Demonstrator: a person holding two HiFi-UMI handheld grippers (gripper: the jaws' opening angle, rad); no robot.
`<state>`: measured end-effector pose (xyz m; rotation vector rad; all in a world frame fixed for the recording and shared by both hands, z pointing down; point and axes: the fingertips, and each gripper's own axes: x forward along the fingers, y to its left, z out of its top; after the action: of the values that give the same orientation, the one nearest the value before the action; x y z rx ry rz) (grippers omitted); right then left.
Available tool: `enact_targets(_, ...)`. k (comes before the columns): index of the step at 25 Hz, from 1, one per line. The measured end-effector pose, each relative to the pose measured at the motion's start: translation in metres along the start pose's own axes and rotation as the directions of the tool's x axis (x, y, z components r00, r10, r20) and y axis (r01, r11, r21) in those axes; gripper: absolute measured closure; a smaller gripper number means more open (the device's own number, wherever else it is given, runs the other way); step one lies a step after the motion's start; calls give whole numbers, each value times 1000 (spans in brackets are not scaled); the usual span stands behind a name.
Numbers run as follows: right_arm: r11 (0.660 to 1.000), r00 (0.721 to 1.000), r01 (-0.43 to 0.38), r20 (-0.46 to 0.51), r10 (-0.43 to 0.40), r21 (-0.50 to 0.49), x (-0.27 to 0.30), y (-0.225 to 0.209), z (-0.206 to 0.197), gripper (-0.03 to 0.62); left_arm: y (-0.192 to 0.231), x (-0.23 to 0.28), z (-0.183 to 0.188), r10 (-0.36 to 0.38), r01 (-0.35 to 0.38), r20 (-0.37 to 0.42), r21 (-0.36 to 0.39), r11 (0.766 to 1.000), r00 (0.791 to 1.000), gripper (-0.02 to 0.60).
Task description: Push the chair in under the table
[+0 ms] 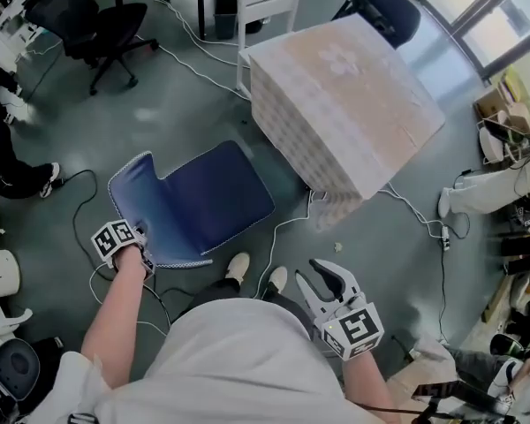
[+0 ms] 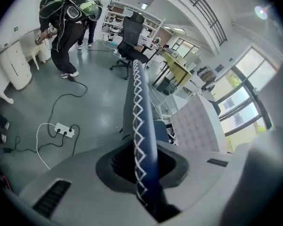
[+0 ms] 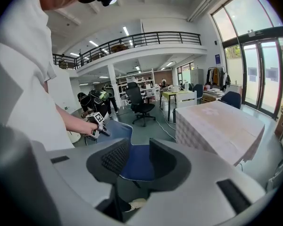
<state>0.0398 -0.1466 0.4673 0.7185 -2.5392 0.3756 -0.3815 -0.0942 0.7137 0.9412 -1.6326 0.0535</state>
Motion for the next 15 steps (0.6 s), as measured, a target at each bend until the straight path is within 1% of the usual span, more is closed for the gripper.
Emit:
enact_targets(2, 1000, 1000, 6, 0, -6, -6, -1, -6, 4, 453, -10, 5, -5, -18, 18, 2, -23, 1000, 1000, 522)
enact_targets(5, 1000, 1000, 20, -3, -20, 0, -4, -15, 5, 453, -34, 13, -11, -48, 48, 2, -31, 998, 999, 523)
enact_targets(10, 999, 999, 48, -7, -48, 7, -17, -26, 2, 453, -71, 27, -17, -75, 75, -7, -20, 997, 997, 523)
enact_targets(15, 995, 996, 95, 0, -95, 30, -30, -42, -3, 453, -111, 47, -14, -98, 99, -23, 18, 995, 995, 523)
